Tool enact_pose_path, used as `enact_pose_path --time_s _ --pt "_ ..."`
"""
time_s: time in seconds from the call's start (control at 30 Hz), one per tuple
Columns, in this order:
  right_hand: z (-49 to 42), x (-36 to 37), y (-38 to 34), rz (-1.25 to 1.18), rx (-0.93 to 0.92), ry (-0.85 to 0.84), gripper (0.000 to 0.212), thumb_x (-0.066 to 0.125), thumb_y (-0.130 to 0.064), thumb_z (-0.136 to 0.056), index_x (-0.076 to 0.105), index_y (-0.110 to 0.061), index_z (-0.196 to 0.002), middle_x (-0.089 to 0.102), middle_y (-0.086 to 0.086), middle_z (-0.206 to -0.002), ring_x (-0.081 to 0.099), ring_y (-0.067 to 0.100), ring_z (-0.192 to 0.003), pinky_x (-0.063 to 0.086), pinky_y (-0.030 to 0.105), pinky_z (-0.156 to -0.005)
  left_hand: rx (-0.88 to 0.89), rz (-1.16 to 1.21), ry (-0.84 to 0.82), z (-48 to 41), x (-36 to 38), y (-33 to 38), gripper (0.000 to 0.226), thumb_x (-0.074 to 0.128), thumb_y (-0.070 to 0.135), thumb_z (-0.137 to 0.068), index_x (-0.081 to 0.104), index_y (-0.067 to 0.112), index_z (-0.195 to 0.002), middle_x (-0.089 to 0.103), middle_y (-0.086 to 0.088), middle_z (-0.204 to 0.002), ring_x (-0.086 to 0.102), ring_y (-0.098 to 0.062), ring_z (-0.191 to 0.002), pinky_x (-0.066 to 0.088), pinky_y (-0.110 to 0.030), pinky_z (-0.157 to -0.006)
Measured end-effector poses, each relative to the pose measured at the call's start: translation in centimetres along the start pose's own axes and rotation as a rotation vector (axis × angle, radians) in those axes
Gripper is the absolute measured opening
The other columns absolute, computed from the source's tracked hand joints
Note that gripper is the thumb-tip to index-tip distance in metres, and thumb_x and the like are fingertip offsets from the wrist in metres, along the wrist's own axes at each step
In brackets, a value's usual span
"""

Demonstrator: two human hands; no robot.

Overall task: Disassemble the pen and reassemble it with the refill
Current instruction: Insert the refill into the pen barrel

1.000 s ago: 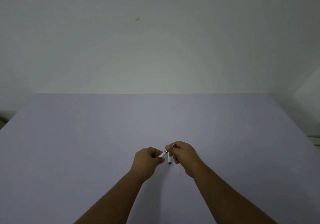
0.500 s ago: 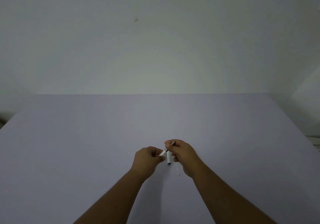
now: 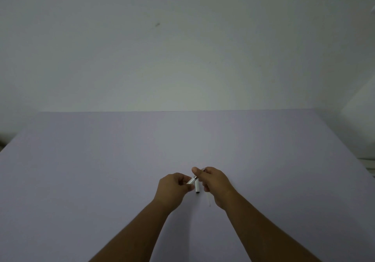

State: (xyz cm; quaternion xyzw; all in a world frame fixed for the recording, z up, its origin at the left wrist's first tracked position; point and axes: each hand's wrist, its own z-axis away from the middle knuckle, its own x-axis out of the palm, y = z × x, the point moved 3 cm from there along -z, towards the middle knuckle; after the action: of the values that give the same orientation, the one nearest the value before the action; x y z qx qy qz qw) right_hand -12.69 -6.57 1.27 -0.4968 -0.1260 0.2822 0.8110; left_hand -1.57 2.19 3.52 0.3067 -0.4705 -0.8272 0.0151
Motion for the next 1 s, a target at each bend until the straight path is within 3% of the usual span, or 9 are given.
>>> enact_pose_path --time_s 0.07,0.1,0.23,0.37,0.5,0.63,0.8,0.9,1.0 --pt "0.1 0.1 -0.1 -0.088 -0.028 -0.052 0.007 0.064 -0.023 -0.087 0.067 -0.017 -0.085 0.062 -0.002 -0.082 0.054 0.012 -0.077 0.044 0.028 -0.075 -0.007 0.003 0.006 0.0 -0.1 0.1 0.016 0.07 0.017 -0.085 0.072 0.011 -0.099 0.058 0.01 -0.07 0.05 -0.003 -0.059 0.038 -0.013 -0.054" --pt "0.1 0.0 -0.1 -0.069 -0.039 -0.049 0.006 0.065 -0.022 -0.086 0.068 -0.018 -0.083 0.062 -0.002 -0.081 0.054 0.013 -0.076 0.044 0.029 -0.074 -0.006 -0.002 0.005 0.0 -0.1 0.1 0.016 0.07 0.017 -0.085 0.072 0.012 -0.099 0.058 0.01 -0.07 0.049 -0.003 -0.059 0.038 -0.013 -0.053" --pt "0.0 -0.1 0.1 0.062 0.004 0.031 0.035 0.07 -0.044 -0.078 0.058 -0.012 -0.07 0.048 0.0 -0.064 0.043 0.014 -0.059 0.04 0.031 -0.066 0.004 -0.014 -0.006 0.1 0.0 0.2 0.015 0.07 0.017 -0.084 0.072 0.012 -0.098 0.059 0.009 -0.07 0.05 -0.003 -0.059 0.039 -0.013 -0.054" --pt "0.4 0.1 -0.4 -0.094 -0.053 -0.045 0.009 0.064 -0.024 -0.087 0.067 -0.018 -0.08 0.061 -0.003 -0.08 0.053 0.013 -0.076 0.043 0.026 -0.069 -0.008 0.019 0.0 0.2 -0.2 0.1 0.013 0.071 0.016 -0.082 0.073 0.013 -0.095 0.059 0.009 -0.069 0.05 -0.004 -0.057 0.038 -0.014 -0.054" --pt "0.2 -0.1 -0.4 0.052 -0.003 0.039 0.032 0.069 -0.04 -0.08 0.056 -0.013 -0.069 0.049 -0.002 -0.063 0.043 0.012 -0.057 0.04 0.028 -0.062 0.004 0.008 -0.009 0.4 0.0 0.3 0.013 0.07 0.016 -0.084 0.073 0.013 -0.096 0.061 0.007 -0.071 0.05 -0.005 -0.057 0.04 -0.014 -0.053" --pt "0.5 0.0 -0.3 -0.098 -0.043 -0.039 0.004 0.066 -0.021 -0.085 0.067 -0.018 -0.082 0.062 -0.004 -0.081 0.054 0.011 -0.077 0.042 0.026 -0.07 -0.004 0.019 0.0 0.3 -0.2 0.4 0.013 0.07 0.016 -0.084 0.073 0.013 -0.096 0.059 0.009 -0.071 0.05 -0.004 -0.058 0.038 -0.014 -0.053" --pt "0.6 -0.2 -0.2 0.042 -0.018 0.036 0.03 0.071 -0.038 -0.079 0.056 -0.015 -0.067 0.05 -0.002 -0.065 0.044 0.013 -0.06 0.039 0.029 -0.065 0.0 0.009 -0.003 0.6 0.0 0.4 0.015 0.07 0.016 -0.084 0.072 0.012 -0.098 0.059 0.01 -0.07 0.051 -0.003 -0.058 0.039 -0.014 -0.053" --pt "0.9 -0.2 -0.3 -0.083 -0.053 -0.054 0.004 0.066 -0.021 -0.085 0.066 -0.017 -0.083 0.062 -0.002 -0.082 0.055 0.014 -0.078 0.043 0.026 -0.072 -0.003 0.021 -0.002 0.7 -0.1 0.4 0.014 0.07 0.015 -0.083 0.073 0.012 -0.097 0.059 0.009 -0.07 0.05 -0.004 -0.058 0.037 -0.014 -0.052" --pt "1.0 -0.3 -0.2 0.007 -0.058 -0.025 0.014 0.068 -0.027 -0.083 0.065 -0.016 -0.076 0.058 -0.001 -0.072 0.05 0.014 -0.068 0.043 0.031 -0.071 0.002 0.003 -0.002 0.8 0.0 0.4 0.015 0.071 0.016 -0.083 0.073 0.012 -0.097 0.059 0.01 -0.068 0.049 -0.003 -0.056 0.036 -0.013 -0.051"
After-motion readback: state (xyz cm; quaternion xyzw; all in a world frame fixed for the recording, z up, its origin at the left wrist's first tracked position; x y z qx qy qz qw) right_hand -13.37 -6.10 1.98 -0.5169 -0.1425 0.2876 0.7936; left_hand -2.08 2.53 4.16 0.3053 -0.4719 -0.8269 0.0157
